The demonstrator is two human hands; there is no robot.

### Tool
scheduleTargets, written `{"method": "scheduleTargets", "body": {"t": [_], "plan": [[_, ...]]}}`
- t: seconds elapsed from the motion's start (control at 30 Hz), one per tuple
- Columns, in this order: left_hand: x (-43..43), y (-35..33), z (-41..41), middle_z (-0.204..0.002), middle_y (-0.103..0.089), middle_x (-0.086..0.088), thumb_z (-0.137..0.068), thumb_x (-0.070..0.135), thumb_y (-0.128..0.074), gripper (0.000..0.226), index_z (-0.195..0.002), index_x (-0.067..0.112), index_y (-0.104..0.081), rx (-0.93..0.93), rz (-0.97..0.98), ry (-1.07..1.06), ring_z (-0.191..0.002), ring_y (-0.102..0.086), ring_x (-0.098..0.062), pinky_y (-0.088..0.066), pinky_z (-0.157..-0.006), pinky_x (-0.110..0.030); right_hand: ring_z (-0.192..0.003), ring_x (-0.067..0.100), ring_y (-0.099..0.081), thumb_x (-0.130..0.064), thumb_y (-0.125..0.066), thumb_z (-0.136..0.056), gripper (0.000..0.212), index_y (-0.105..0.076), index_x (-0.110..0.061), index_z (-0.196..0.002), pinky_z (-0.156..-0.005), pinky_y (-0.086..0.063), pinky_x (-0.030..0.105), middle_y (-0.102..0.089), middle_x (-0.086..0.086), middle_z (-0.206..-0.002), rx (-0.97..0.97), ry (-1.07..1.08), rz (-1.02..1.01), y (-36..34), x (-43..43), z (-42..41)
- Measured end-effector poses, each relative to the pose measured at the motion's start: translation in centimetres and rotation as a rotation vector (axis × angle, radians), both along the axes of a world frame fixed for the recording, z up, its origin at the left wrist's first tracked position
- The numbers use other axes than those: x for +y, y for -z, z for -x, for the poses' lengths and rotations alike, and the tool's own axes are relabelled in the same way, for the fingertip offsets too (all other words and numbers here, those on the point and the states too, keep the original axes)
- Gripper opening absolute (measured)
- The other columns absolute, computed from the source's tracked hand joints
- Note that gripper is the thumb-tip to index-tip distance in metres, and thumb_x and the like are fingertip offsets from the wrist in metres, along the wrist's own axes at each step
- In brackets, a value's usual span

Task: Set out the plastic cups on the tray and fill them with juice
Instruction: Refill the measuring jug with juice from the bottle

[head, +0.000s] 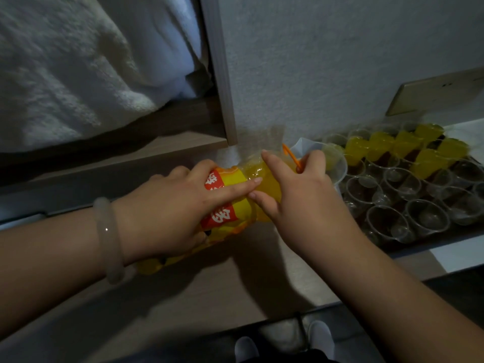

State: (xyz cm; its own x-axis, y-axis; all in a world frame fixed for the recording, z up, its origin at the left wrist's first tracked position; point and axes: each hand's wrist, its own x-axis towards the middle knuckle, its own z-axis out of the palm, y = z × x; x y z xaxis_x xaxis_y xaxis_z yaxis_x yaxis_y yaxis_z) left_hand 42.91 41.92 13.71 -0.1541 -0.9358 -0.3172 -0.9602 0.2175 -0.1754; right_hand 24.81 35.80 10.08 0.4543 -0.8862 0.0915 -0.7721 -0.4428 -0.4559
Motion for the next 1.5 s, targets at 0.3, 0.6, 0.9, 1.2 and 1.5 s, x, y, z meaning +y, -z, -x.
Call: {"method": "scheduleTargets", "body": {"t": [0.3, 0.6, 0.9, 1.2, 1.5], "plan": [[0.08, -0.33, -0.03, -0.148, -0.007, -0.001, -0.08, 0.053, -0.062, 0.108, -0.12, 0.066, 0.037, -0.016, 0.005, 0.004, -0.126, -0.035, -0.027, -0.043, -0.098, -0.046, -0.119, 0.025, -0.041, -0.058, -0.051, -0.088, 0.067, -0.022, -0.045, -0.147, -0.092, -0.042, 0.031, -0.023, 0.006, -0.129, -0.024, -0.007, -0.001, -0.01, -0.01, -0.03], [-0.04, -0.3, -0.05, -0.148, -0.009, -0.002, -0.079, 0.052, -0.064, 0.109, -0.121, 0.067, 0.036, -0.015, 0.019, 0.002, -0.125, -0.036, -0.029, -0.045, -0.096, -0.048, -0.117, 0.026, -0.043, -0.057, -0.052, -0.087, 0.067, -0.025, -0.043, -0.147, -0.094, -0.042, 0.031, -0.025, 0.007, -0.128, -0.035, -0.005, 0.01, -0.07, -0.04, -0.03], [0.0, -0.55, -0.01, -0.147, -0.01, -0.001, -0.078, 0.052, -0.063, 0.108, -0.122, 0.067, 0.035, -0.026, 0.016, 0.007, -0.123, -0.038, -0.028, -0.045, -0.096, -0.048, -0.119, 0.026, -0.042, -0.058, -0.05, -0.088, 0.067, -0.022, -0.044, -0.147, -0.094, -0.042, 0.032, -0.023, 0.007, -0.131, -0.025, -0.002, -0.006, -0.14, 0.04, -0.04], [0.48, -0.35, 0.67, -0.152, -0.002, -0.004, -0.082, 0.056, -0.058, 0.104, -0.119, 0.065, 0.039, -0.049, 0.008, -0.001, -0.128, -0.034, -0.03, -0.044, -0.097, -0.047, -0.119, 0.026, -0.042, -0.057, -0.052, -0.088, 0.067, -0.023, -0.045, -0.147, -0.093, -0.041, 0.032, -0.025, 0.007, -0.13, -0.023, -0.009, -0.002, -0.15, 0.21, 0.46], [0.64, -0.52, 0.75, -0.154, 0.001, -0.005, -0.082, 0.055, -0.058, 0.105, -0.12, 0.066, 0.038, -0.058, 0.003, -0.015, -0.131, -0.032, -0.032, -0.043, -0.099, -0.049, -0.116, 0.025, -0.043, -0.057, -0.053, -0.088, 0.067, -0.023, -0.045, -0.147, -0.089, -0.042, 0.031, -0.025, 0.006, -0.128, -0.032, -0.006, 0.004, -0.31, 0.3, 0.45]]}}
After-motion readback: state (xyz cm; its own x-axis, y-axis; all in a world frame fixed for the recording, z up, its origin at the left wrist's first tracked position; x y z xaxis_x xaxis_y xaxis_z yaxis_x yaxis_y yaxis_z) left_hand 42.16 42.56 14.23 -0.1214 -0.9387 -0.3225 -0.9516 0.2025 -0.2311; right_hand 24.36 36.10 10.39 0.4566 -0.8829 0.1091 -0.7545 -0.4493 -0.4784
